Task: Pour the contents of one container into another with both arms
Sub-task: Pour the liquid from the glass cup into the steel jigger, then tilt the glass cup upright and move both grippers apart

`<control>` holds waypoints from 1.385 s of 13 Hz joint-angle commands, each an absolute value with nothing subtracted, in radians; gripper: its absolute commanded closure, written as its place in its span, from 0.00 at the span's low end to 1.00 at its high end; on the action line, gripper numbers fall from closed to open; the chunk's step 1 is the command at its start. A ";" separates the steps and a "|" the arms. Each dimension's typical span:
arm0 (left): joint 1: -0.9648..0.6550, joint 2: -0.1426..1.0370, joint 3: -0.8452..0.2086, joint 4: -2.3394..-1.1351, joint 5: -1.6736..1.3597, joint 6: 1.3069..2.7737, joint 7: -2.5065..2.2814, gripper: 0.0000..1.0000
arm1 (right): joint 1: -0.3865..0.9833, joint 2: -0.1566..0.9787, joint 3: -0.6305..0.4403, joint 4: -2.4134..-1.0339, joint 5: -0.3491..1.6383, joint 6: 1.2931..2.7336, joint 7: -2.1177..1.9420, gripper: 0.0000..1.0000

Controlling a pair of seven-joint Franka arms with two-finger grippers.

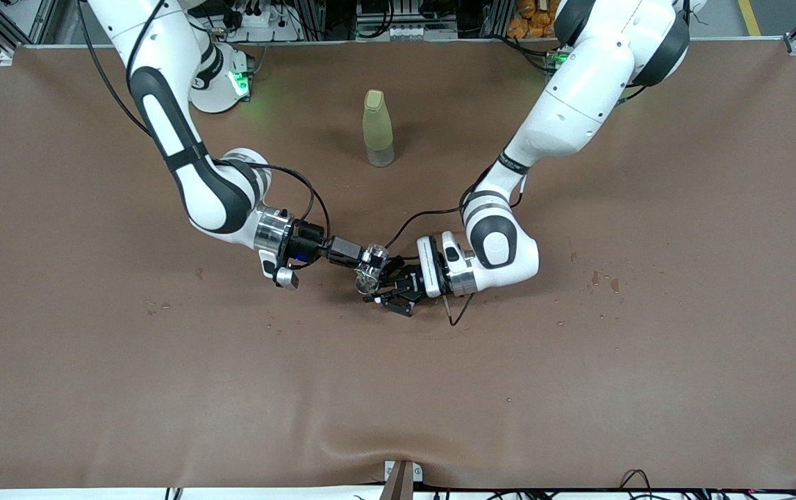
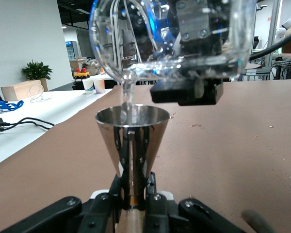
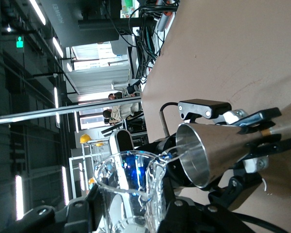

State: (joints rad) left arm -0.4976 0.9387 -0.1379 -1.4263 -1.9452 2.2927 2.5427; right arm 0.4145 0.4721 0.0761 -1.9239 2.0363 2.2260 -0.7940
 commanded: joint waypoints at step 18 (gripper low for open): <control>-0.356 0.867 -0.130 -1.502 -1.835 2.234 2.534 1.00 | 0.203 0.471 0.071 -1.871 1.708 2.171 -1.098 0.98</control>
State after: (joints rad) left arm -0.4103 0.9253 -0.1256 -1.4378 -1.9006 2.2828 2.5425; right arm 0.3048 0.4711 0.0580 -1.8750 1.8523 2.2135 -0.9068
